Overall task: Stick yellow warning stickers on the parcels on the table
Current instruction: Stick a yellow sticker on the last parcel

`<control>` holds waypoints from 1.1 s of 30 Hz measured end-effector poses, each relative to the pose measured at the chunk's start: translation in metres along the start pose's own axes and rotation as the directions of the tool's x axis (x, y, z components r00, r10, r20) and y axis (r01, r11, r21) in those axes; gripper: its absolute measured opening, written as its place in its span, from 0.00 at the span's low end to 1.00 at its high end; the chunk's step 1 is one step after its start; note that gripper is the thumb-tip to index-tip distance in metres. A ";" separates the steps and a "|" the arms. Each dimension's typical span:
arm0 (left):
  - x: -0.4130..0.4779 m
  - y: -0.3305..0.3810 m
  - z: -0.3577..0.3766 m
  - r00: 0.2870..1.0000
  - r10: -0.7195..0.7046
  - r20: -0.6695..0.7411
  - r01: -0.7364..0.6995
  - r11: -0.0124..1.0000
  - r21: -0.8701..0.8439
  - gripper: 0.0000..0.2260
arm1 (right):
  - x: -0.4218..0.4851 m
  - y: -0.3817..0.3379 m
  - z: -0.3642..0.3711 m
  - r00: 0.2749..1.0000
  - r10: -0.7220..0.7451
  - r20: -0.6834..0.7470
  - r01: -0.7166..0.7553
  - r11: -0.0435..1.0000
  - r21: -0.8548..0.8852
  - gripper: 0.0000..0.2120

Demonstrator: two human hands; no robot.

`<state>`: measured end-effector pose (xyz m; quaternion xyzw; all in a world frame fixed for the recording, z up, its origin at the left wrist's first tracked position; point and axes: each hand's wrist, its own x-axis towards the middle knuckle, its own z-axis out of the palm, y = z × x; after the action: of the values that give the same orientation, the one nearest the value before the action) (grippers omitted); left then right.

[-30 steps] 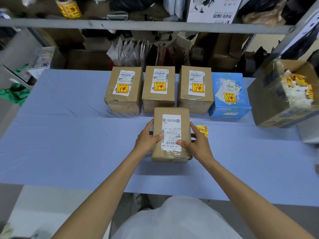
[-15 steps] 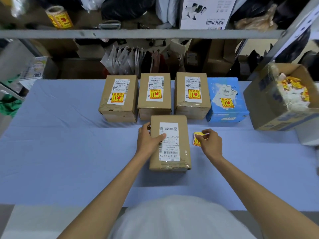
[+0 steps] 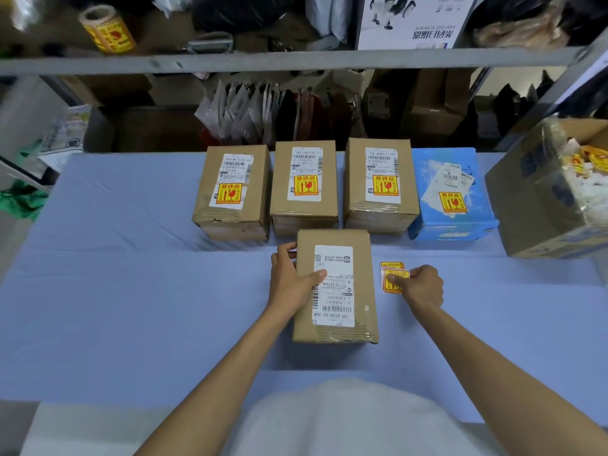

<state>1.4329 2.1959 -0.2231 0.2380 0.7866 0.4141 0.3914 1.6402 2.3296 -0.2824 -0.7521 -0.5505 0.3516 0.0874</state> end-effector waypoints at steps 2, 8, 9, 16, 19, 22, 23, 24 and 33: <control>0.000 -0.001 0.000 1.000 0.003 -0.004 -0.003 1.000 -0.002 0.31 | 0.003 0.002 -0.003 1.000 -0.005 0.004 0.005 1.000 0.000 0.15; 0.001 0.000 0.000 1.000 0.009 0.000 -0.009 1.000 -0.001 0.30 | 0.001 0.010 -0.011 0.997 -0.052 -0.055 0.053 0.998 0.016 0.12; 0.001 0.000 0.000 1.000 0.009 0.001 -0.009 1.000 0.000 0.30 | -0.002 0.009 -0.013 0.996 -0.059 -0.071 0.061 0.998 0.032 0.11; -0.007 0.014 0.000 1.000 -0.014 -0.022 0.015 0.997 0.081 0.32 | -0.053 -0.048 -0.043 0.993 -0.111 0.050 0.053 0.759 0.649 0.09; -0.019 0.033 0.008 0.972 0.221 -0.086 -0.198 0.957 0.213 0.27 | -0.089 -0.076 -0.050 0.936 -0.338 0.097 0.181 0.702 0.689 0.10; -0.036 0.054 0.017 0.981 0.192 0.025 -0.192 0.981 -0.017 0.10 | -0.113 -0.089 -0.050 0.885 -0.448 0.131 0.222 0.651 0.726 0.09; -0.039 0.058 0.019 0.985 0.167 0.047 -0.164 0.985 -0.060 0.06 | -0.119 -0.091 -0.049 0.877 -0.459 0.144 0.219 0.647 0.731 0.09; -0.042 0.061 0.019 0.987 0.150 0.055 -0.143 0.984 -0.108 0.04 | -0.123 -0.092 -0.048 0.874 -0.462 0.150 0.211 0.640 0.739 0.09; -0.050 0.052 0.006 0.987 0.161 0.011 -0.158 0.978 -0.137 0.03 | -0.135 -0.085 -0.038 0.850 -0.498 0.173 0.246 0.665 0.705 0.09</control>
<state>1.4698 2.1921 -0.1601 0.2779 0.7307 0.4938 0.3808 1.5789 2.2518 -0.1517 -0.4651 -0.5403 0.6249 0.3183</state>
